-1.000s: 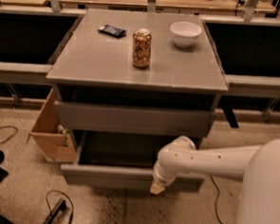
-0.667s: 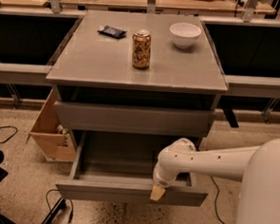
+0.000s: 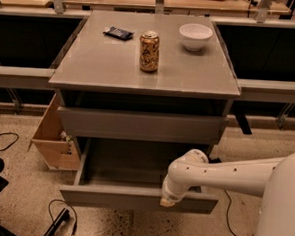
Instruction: Open middle drawer
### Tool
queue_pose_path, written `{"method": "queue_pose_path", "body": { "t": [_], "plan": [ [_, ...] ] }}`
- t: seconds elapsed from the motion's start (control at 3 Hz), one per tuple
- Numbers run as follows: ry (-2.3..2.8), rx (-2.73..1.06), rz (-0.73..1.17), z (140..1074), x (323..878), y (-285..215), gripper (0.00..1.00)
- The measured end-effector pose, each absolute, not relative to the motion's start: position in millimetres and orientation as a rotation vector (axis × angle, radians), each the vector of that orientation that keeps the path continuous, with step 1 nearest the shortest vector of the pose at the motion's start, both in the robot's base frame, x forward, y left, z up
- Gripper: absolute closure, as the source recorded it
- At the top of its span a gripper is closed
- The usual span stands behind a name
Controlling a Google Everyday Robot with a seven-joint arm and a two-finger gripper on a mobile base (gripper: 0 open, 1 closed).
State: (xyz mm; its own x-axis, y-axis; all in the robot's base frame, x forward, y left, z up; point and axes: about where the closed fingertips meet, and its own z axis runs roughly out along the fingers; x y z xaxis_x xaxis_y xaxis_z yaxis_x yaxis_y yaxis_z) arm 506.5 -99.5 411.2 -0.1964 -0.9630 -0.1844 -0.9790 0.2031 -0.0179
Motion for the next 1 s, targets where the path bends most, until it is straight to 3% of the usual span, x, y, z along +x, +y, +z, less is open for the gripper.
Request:
{"method": "queue_pose_path", "body": {
  "t": [1.0],
  "plan": [
    [2.336,-1.9,0.198,411,477,-109,1.0]
  ]
}}
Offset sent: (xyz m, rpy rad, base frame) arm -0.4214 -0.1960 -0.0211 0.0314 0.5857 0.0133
